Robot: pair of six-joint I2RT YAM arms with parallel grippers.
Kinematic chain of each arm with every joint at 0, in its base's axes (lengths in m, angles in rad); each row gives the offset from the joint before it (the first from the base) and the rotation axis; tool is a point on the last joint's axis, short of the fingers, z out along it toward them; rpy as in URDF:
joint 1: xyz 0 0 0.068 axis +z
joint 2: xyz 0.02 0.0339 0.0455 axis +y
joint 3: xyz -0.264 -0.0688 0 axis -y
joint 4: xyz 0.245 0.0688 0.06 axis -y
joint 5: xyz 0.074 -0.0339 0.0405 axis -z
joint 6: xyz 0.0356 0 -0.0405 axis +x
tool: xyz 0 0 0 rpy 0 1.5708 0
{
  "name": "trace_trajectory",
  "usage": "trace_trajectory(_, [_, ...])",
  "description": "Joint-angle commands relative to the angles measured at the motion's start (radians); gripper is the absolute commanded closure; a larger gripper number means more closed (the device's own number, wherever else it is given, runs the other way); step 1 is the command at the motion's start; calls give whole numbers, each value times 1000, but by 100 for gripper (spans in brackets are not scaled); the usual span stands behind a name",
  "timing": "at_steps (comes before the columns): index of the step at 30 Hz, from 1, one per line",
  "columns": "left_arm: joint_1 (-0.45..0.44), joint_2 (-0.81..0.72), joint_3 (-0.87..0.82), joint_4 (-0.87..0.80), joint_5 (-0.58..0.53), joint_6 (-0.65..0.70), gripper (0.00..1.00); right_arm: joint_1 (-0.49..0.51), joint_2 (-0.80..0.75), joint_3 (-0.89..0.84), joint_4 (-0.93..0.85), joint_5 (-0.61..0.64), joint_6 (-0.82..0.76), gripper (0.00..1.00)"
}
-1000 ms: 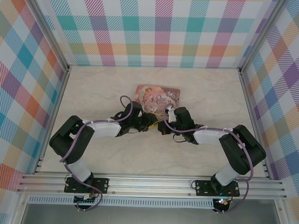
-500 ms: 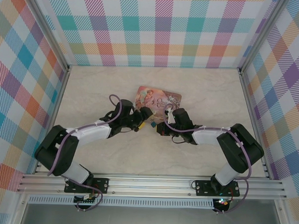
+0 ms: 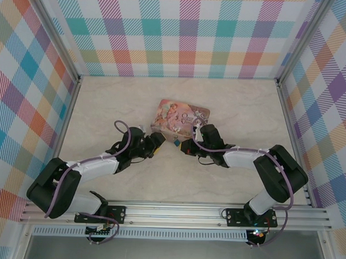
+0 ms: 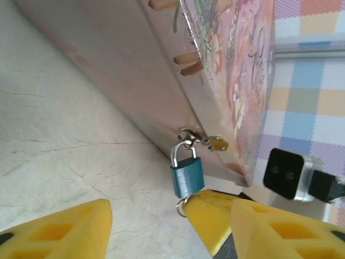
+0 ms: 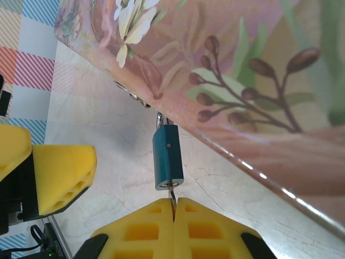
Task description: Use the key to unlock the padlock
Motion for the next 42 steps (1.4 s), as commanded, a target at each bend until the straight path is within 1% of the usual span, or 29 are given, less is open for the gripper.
trace_trajectory(1, [-27, 56, -22, 193, -4, -93, 46, 14, -23, 27, 60, -21, 30, 100])
trace_trajectory(4, [-50, 121, -18, 281, -7, -135, 49, 24, -23, 36, 46, -17, 35, 100])
trace_trajectory(9, [-83, 213, 2, 375, -20, -182, 54, 30, -25, 39, 39, -12, 40, 100])
trace_trajectory(15, [-92, 284, 6, 460, -19, -226, 58, 32, -22, 40, 42, -11, 42, 100])
trace_trajectory(25, [-105, 337, 24, 495, -15, -259, 64, 32, -16, 41, 45, -17, 42, 100])
trace_trajectory(36, [-120, 404, 30, 573, -22, -336, 71, 33, -10, 46, 43, -19, 49, 100])
trace_trajectory(38, [-122, 413, 31, 584, -25, -347, 72, 33, -8, 46, 43, -21, 50, 100])
trace_trajectory(42, [-127, 418, 24, 590, -41, -356, 80, 33, -5, 44, 43, -18, 55, 100])
